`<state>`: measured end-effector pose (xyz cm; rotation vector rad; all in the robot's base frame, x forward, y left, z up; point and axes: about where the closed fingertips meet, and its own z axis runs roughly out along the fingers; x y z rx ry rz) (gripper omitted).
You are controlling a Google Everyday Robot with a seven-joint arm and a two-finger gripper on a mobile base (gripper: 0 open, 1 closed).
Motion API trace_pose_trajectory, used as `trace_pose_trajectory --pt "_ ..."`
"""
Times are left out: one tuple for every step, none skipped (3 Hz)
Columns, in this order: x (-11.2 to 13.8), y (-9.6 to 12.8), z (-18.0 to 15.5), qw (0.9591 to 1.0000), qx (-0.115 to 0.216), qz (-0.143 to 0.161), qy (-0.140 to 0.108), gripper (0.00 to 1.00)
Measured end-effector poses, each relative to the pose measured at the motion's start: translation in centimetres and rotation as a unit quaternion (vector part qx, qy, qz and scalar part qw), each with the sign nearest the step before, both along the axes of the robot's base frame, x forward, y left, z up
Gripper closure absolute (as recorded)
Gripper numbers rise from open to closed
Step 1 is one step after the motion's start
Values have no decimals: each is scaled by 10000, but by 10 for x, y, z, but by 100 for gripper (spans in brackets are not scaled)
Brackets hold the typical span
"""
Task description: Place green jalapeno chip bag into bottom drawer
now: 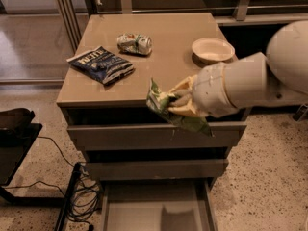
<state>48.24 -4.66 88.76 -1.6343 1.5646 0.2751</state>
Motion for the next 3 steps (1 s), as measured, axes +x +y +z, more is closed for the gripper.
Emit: trace_pose_trajectory --pt "-62 -4 -12 9998 77 -163 -84 100" --pt "-93 -22 -76 9976 104 -594 339 100" --pt "-87 -29 -137 9935 160 -783 806 100"
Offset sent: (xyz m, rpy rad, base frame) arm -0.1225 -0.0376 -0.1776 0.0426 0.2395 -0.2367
